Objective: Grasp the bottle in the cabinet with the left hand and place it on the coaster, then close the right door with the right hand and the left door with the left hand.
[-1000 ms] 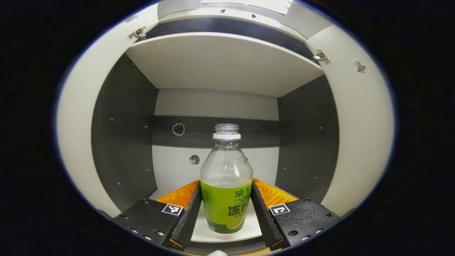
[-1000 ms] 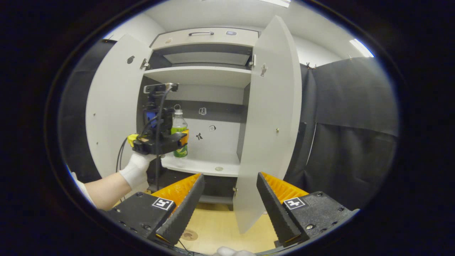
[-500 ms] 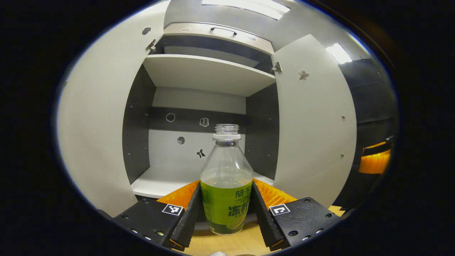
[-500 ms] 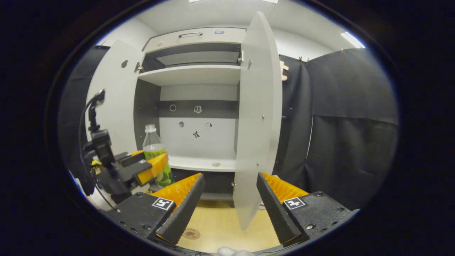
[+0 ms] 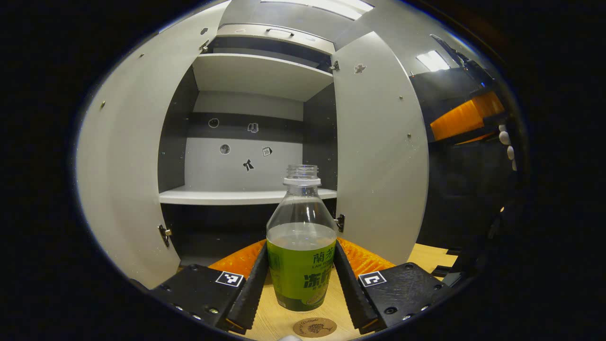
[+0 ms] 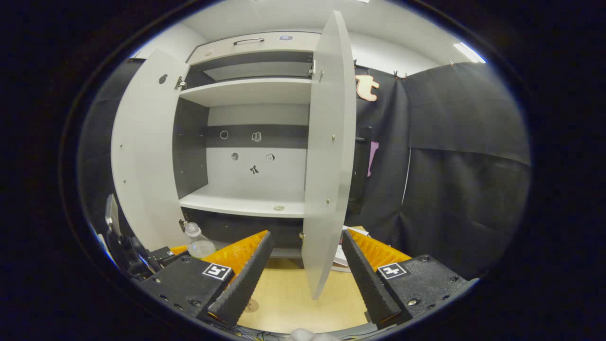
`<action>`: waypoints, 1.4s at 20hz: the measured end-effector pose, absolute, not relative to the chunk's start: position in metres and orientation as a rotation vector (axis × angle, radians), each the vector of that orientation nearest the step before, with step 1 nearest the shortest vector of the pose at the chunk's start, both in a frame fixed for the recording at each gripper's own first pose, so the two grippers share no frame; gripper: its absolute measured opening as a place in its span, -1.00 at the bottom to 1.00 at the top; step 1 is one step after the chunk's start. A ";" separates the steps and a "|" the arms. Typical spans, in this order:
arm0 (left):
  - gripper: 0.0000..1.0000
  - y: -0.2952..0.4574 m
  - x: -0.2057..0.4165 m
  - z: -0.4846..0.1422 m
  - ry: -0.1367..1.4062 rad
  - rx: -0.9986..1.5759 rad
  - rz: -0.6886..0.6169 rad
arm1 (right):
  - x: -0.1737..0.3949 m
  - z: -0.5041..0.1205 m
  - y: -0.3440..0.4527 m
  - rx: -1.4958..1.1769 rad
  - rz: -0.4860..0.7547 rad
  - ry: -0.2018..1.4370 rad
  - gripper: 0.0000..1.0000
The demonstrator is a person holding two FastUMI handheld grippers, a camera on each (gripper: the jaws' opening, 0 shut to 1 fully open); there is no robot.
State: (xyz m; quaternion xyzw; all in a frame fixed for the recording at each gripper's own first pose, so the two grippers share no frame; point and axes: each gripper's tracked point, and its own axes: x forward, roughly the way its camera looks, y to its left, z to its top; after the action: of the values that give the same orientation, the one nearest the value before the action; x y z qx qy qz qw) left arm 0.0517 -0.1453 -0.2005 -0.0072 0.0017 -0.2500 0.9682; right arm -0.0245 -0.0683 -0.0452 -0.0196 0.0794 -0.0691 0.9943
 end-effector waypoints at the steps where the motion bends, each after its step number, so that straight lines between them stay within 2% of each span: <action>1: 0.46 -0.148 0.048 -0.214 0.006 -0.021 -0.516 | -0.026 -0.048 -0.069 -0.038 -0.138 0.166 0.94; 2: 0.53 -0.150 0.044 -0.226 0.010 -0.029 -0.527 | -0.027 -0.050 -0.069 -0.042 -0.139 0.173 0.95; 3: 0.46 -0.151 0.040 -0.236 0.011 -0.035 -0.535 | -0.028 -0.054 -0.071 -0.047 -0.143 0.182 0.95; 7: 0.47 -0.163 0.035 -0.279 0.016 -0.050 -0.582 | -0.029 -0.063 -0.077 -0.063 -0.155 0.220 0.92; 12: 0.46 -0.166 0.045 -0.340 0.096 -0.030 -0.569 | -0.030 -0.069 -0.078 -0.074 -0.156 0.250 0.94; 13: 0.55 -0.166 0.047 -0.346 0.101 -0.021 -0.569 | -0.031 -0.069 -0.079 -0.084 -0.156 0.252 0.94; 15: 0.47 -0.168 0.048 -0.354 0.096 -0.018 -0.576 | -0.031 -0.068 -0.079 -0.111 -0.161 0.254 0.94; 21: 0.48 -0.167 0.041 -0.363 0.086 -0.025 -0.583 | -0.031 -0.069 -0.072 -0.142 -0.149 0.264 0.95; 22: 0.62 -0.165 0.043 -0.367 0.101 -0.022 -0.570 | -0.031 -0.068 -0.071 -0.143 -0.149 0.264 0.95; 23: 0.53 -0.165 0.042 -0.367 0.114 -0.029 -0.569 | -0.031 -0.069 -0.070 -0.143 -0.147 0.263 0.95; 24: 0.55 -0.166 0.040 -0.366 0.118 -0.030 -0.569 | -0.030 -0.069 -0.069 -0.143 -0.144 0.265 0.95; 25: 0.62 -0.164 0.041 -0.361 0.111 -0.019 -0.561 | -0.031 -0.069 -0.069 -0.143 -0.143 0.265 0.95; 26: 0.89 -0.162 0.043 -0.358 0.106 -0.002 -0.554 | -0.030 -0.069 -0.069 -0.141 -0.142 0.264 0.95; 28: 0.95 -0.158 0.044 -0.341 0.084 0.007 -0.542 | -0.030 -0.069 -0.067 -0.132 -0.143 0.260 0.95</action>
State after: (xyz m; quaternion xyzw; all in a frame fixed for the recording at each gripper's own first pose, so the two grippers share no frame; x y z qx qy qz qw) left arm 0.0436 -0.1584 -0.3414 0.0035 0.0414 -0.2677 0.9626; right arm -0.0299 -0.0673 -0.0690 -0.0659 0.1294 -0.0710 0.9869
